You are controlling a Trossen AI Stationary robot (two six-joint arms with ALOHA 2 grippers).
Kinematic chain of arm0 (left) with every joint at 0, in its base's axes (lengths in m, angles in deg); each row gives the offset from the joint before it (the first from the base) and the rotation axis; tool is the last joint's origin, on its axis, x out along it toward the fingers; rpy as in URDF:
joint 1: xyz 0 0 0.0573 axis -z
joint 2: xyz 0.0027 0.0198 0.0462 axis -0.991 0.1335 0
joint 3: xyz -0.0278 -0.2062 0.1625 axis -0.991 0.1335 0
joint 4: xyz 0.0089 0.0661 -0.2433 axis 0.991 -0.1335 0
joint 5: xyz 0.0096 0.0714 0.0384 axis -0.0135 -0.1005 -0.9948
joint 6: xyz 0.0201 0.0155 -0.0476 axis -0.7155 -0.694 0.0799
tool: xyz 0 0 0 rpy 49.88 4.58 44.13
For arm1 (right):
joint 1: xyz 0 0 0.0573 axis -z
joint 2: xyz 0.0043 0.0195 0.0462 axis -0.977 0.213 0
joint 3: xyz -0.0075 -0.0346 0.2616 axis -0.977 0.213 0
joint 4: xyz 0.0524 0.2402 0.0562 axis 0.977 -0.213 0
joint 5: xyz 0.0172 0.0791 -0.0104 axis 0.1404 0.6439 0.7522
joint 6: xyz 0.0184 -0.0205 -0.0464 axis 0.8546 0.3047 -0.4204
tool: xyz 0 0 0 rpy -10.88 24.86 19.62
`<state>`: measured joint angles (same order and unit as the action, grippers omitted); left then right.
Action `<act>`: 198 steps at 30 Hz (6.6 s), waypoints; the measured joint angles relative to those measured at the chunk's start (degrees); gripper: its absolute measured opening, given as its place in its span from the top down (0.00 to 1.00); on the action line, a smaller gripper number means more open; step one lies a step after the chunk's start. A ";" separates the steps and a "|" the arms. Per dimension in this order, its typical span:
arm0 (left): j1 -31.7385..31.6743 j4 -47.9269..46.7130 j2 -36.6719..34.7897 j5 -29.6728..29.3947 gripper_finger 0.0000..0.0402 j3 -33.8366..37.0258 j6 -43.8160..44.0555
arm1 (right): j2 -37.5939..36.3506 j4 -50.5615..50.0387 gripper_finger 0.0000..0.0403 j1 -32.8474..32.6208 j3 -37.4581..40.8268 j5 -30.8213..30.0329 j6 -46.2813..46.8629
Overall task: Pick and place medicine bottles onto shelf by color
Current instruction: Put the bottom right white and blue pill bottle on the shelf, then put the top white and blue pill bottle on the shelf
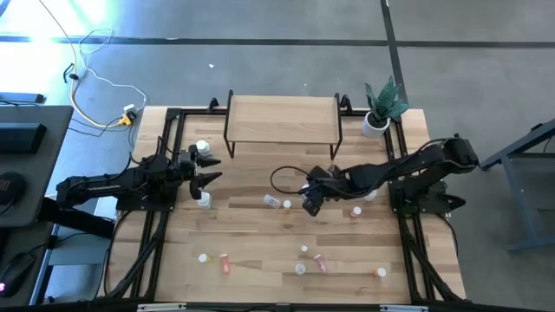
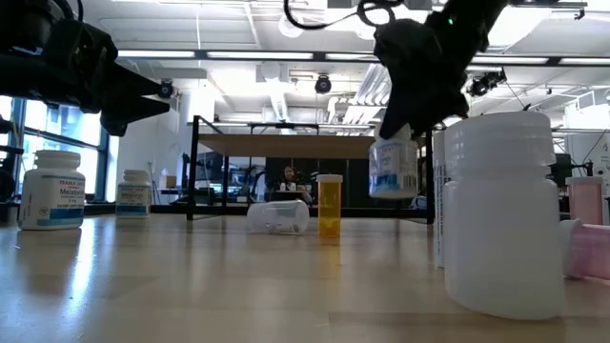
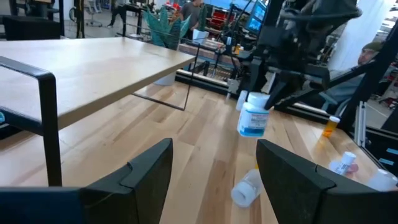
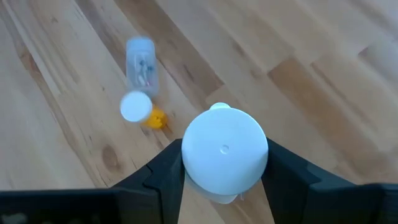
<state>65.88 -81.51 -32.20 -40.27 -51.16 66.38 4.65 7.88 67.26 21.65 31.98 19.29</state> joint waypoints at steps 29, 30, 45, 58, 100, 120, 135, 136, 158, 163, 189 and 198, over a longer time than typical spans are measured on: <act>-0.02 9.87 0.00 -5.21 0.45 -0.01 11.13 | -0.04 -18.87 0.60 16.70 -25.69 -0.29 -17.07; -0.02 9.87 0.00 -5.41 0.45 0.00 11.13 | -0.04 -18.82 0.60 17.97 -26.14 -0.29 -18.13; -0.02 9.89 0.00 -7.63 0.45 -0.01 14.29 | -0.04 -16.64 0.60 41.56 -29.15 15.44 -45.33; -0.01 9.89 0.00 -8.49 0.45 0.00 25.07 | 1.70 -18.91 0.60 54.68 -29.17 26.11 -60.59; 0.00 6.24 0.02 -12.59 0.29 0.00 24.98 | 4.29 -19.96 0.41 54.16 -29.10 24.43 -54.57; 0.00 -19.30 1.92 -26.48 0.27 -20.51 9.40 | -0.52 -17.05 0.41 54.38 -29.10 24.21 -51.65; -1.67 -33.81 19.91 -30.62 0.27 -37.23 -5.85 | -0.50 -17.05 0.41 53.77 -29.10 24.50 -49.91; -2.41 -34.49 21.19 -30.19 0.27 -37.97 -6.61 | -0.50 -17.05 0.41 53.77 -29.10 24.50 -49.91; -37.11 -61.65 47.45 3.03 0.27 -51.14 -19.66 | -0.48 -17.69 0.41 53.77 -29.10 24.60 -50.39; -39.90 -61.54 52.93 5.20 0.27 -51.14 -17.69 | -0.48 -17.69 0.41 53.77 -29.10 24.59 -50.39; -40.50 -60.69 72.13 0.20 0.27 -51.14 -13.51 | -0.46 -17.69 0.41 53.77 -29.10 24.60 -49.93; -40.50 -59.09 75.49 1.95 0.35 -51.14 -15.07 | -0.46 -17.69 0.41 53.77 -29.10 24.59 -49.93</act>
<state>25.38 -140.60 43.29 -38.33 -102.30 51.30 4.19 -9.81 121.03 -7.45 56.57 -30.64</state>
